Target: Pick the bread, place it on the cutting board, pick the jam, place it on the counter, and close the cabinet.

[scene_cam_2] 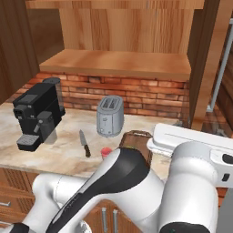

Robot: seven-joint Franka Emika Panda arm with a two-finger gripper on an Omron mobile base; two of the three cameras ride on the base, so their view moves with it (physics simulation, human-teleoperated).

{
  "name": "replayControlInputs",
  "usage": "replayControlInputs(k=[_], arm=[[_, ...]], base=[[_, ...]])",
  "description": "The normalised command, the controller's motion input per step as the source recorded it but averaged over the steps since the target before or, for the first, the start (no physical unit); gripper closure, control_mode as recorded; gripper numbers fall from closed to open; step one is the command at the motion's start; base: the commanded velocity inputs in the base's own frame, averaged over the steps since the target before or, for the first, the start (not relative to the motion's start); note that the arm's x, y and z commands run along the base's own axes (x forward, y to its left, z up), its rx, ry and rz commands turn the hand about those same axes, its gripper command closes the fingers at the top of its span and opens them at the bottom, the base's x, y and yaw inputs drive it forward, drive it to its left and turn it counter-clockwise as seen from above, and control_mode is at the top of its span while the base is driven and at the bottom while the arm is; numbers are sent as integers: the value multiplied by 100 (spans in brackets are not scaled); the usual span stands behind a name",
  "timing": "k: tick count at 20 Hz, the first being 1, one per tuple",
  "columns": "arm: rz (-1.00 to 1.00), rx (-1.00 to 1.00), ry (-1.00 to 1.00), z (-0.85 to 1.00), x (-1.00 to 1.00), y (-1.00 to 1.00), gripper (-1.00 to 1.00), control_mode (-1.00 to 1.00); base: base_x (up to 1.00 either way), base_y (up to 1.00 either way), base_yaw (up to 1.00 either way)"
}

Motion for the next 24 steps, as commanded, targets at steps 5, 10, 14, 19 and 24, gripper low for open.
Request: replayControlInputs(k=[5,10,14,19,24], arm=[[7,0,0,-6,9,-1,-100,-100],[8,0,0,-3,15,-4,-100,-100],[8,0,0,-1,20,-8,-100,-100],[7,0,0,0,23,-8,-100,-100],[7,0,0,-7,20,0,-100,-100]], base=[[0,0,0],[0,0,0],[0,0,0],[0,0,0],[0,0,0]])
